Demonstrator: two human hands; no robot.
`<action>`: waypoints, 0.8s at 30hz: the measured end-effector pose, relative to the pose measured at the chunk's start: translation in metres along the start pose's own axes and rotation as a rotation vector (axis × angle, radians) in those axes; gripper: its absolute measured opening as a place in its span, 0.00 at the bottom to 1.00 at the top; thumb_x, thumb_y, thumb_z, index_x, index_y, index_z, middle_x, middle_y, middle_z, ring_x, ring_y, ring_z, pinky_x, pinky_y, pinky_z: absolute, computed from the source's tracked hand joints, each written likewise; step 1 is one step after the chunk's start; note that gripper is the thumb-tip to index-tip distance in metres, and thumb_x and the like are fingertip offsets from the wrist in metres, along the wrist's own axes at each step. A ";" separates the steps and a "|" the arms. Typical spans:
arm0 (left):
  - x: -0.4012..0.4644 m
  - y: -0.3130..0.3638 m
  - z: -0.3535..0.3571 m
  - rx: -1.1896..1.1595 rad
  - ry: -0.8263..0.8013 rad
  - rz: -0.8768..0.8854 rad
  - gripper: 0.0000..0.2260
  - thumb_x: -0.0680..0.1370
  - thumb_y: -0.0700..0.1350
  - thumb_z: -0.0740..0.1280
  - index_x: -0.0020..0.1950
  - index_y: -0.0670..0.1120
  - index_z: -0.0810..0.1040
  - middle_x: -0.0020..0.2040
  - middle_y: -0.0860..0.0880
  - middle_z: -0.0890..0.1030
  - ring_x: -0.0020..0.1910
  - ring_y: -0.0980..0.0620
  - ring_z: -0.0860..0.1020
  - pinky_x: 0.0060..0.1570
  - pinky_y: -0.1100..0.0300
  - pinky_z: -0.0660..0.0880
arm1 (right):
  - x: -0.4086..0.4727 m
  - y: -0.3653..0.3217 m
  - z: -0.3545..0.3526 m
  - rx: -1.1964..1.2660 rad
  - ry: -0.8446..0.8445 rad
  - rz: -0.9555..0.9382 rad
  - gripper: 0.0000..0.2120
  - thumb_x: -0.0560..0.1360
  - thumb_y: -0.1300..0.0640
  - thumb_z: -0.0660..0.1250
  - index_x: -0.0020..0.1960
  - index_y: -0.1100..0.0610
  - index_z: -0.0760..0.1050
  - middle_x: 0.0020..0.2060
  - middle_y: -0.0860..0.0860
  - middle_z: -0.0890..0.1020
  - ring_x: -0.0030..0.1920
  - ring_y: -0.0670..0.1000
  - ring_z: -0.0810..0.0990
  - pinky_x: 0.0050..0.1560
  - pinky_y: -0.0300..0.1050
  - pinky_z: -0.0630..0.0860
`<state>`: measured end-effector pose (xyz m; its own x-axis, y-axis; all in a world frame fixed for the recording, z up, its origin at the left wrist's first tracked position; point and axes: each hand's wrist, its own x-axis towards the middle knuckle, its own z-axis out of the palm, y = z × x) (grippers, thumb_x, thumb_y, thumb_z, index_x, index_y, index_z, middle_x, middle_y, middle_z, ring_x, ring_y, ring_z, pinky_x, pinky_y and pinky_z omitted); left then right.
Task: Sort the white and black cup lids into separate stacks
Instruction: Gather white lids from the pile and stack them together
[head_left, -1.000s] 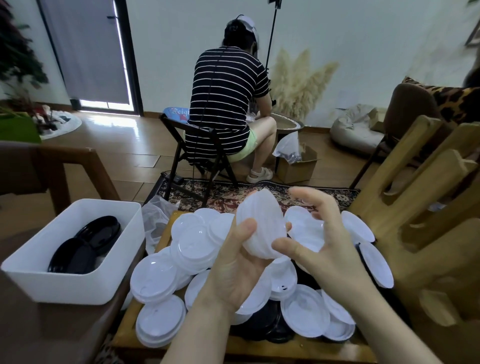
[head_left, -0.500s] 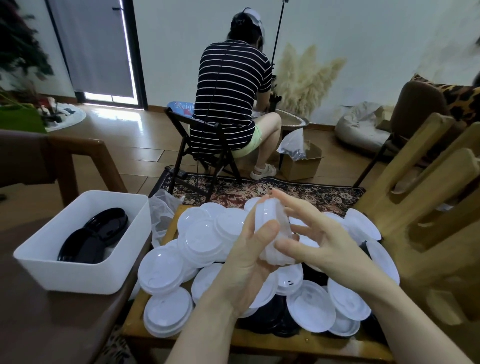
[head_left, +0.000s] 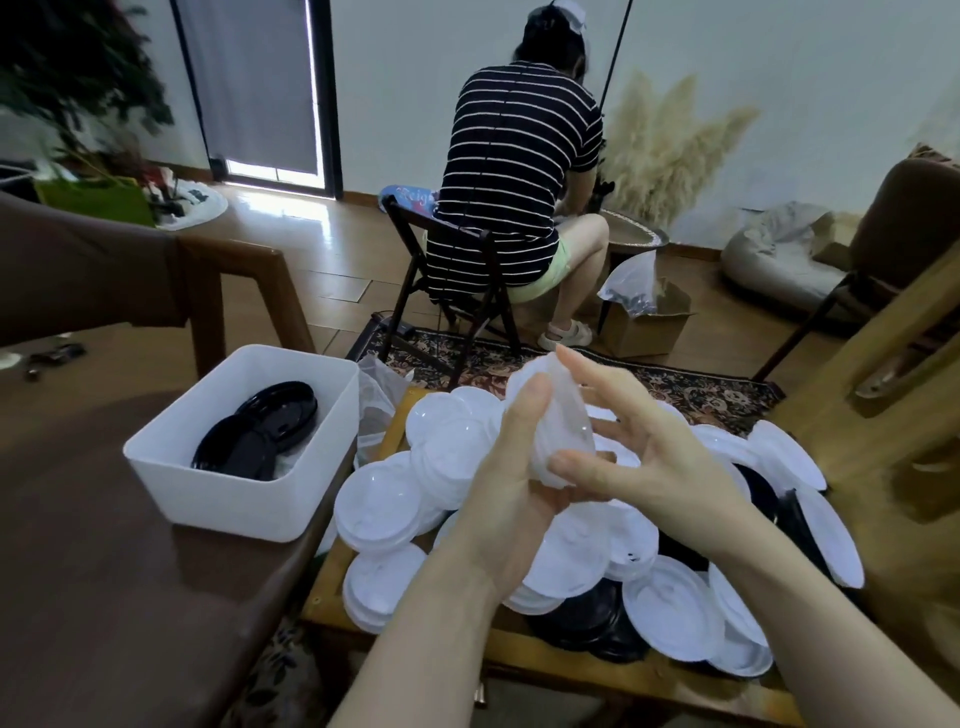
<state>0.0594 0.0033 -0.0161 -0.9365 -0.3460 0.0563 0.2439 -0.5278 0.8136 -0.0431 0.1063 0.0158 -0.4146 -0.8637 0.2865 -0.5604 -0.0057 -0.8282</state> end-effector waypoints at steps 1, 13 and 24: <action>0.001 0.004 -0.002 0.003 0.006 -0.011 0.28 0.75 0.66 0.63 0.70 0.51 0.74 0.65 0.47 0.81 0.65 0.47 0.79 0.64 0.46 0.76 | 0.003 -0.002 0.002 -0.004 0.008 0.004 0.35 0.69 0.46 0.74 0.72 0.39 0.64 0.67 0.40 0.71 0.69 0.42 0.69 0.65 0.39 0.72; 0.011 0.029 -0.031 0.074 0.043 -0.064 0.29 0.68 0.60 0.71 0.66 0.49 0.80 0.63 0.44 0.82 0.62 0.44 0.80 0.66 0.39 0.73 | 0.030 -0.007 0.023 -0.074 0.004 0.031 0.43 0.62 0.42 0.73 0.74 0.47 0.63 0.66 0.43 0.69 0.65 0.39 0.69 0.59 0.33 0.71; 0.010 0.051 -0.068 -0.107 0.343 0.069 0.37 0.61 0.57 0.76 0.67 0.47 0.74 0.58 0.42 0.82 0.51 0.43 0.85 0.42 0.52 0.83 | 0.062 0.031 -0.019 -0.306 -0.154 0.269 0.48 0.64 0.40 0.75 0.77 0.41 0.54 0.73 0.44 0.66 0.72 0.40 0.63 0.72 0.45 0.62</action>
<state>0.0792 -0.0796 -0.0131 -0.7824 -0.6141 -0.1037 0.3454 -0.5663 0.7483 -0.1004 0.0620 0.0169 -0.4760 -0.8793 -0.0146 -0.6432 0.3594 -0.6761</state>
